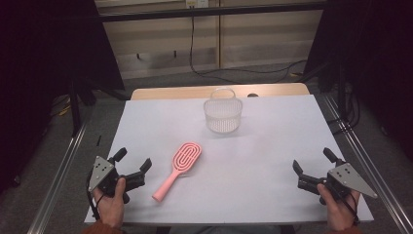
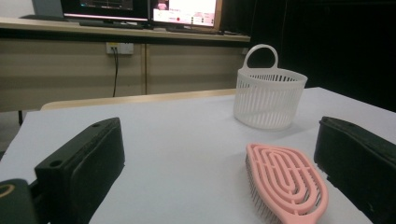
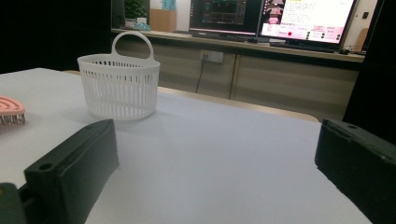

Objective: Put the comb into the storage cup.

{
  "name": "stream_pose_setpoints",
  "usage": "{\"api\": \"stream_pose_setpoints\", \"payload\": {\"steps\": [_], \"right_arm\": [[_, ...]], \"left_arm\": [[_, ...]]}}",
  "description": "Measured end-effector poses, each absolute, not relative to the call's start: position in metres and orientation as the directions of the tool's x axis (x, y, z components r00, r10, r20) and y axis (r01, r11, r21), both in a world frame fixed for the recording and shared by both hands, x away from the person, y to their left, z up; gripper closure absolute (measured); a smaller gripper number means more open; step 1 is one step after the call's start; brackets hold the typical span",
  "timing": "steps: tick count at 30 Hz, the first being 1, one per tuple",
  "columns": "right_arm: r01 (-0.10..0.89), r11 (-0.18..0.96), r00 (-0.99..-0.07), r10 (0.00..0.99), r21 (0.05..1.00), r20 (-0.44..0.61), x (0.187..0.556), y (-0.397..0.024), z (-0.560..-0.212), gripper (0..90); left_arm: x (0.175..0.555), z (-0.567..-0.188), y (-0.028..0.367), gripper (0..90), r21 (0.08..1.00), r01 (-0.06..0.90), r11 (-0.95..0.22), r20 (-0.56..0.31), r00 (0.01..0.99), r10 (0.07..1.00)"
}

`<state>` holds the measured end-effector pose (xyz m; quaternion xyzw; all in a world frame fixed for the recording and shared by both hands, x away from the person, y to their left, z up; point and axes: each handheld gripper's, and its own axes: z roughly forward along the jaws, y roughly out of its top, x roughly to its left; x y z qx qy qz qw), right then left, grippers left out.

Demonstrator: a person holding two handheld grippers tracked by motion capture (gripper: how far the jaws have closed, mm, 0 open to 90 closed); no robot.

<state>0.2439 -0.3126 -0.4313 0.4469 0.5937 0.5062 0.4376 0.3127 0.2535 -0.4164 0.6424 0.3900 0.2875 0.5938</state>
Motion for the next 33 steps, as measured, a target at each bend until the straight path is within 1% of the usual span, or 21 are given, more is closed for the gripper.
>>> {"api": "stream_pose_setpoints", "payload": {"steps": [3,4,7,15,16,18,24,29,31,32,33], "right_arm": [[0.086,0.089,-0.218,0.974,0.992,-0.068,0.244,-0.313,-0.431,0.0],[0.084,0.091,-0.218,0.973,0.992,-0.071,0.244,-0.313,-0.431,0.0],[0.08,0.091,-0.219,0.973,0.993,-0.071,0.243,-0.314,-0.431,0.0],[0.087,0.085,-0.23,0.971,0.993,-0.063,0.244,-0.314,-0.432,0.0],[0.089,0.083,-0.231,0.971,0.993,-0.06,0.244,-0.315,-0.432,0.0],[0.09,0.081,-0.229,0.972,0.993,-0.059,0.244,-0.315,-0.432,0.0],[0.094,0.075,-0.234,0.971,0.993,-0.051,0.244,-0.315,-0.433,0.0],[0.095,0.075,-0.232,0.971,0.993,-0.051,0.242,-0.315,-0.432,0.0],[0.09,0.081,-0.229,0.972,0.993,-0.058,0.242,-0.315,-0.432,0.0],[0.092,0.076,-0.23,0.972,0.993,-0.053,0.242,-0.315,-0.432,0.0],[0.093,0.074,-0.231,0.972,0.993,-0.051,0.242,-0.314,-0.432,0.0]], "left_arm": [[0.313,-0.415,0.255,1.7,0.986,0.165,0.018,-0.104,0.53,0.842],[0.314,-0.415,0.255,1.9,0.984,0.173,0.031,-0.12,0.536,0.836],[0.313,-0.415,0.254,2.0,0.982,0.186,0.025,-0.123,0.537,0.834],[0.313,-0.412,0.253,3.2,0.984,0.18,-0.015,-0.089,0.552,0.829],[0.313,-0.41,0.253,3.6,0.983,0.178,-0.032,-0.079,0.579,0.812],[0.313,-0.409,0.253,3.5,0.983,0.178,-0.039,-0.074,0.584,0.808],[0.315,-0.407,0.252,3.6,0.979,0.199,-0.038,-0.096,0.62,0.778],[0.317,-0.406,0.252,3.5,0.977,0.203,-0.064,-0.086,0.651,0.754],[0.318,-0.404,0.251,3.3,0.976,0.205,-0.066,-0.091,0.668,0.738],[0.318,-0.403,0.249,3.3,0.974,0.22,-0.046,-0.122,0.689,0.715],[0.318,-0.403,0.249,3.0,0.974,0.22,-0.046,-0.122,0.689,0.715]]}}
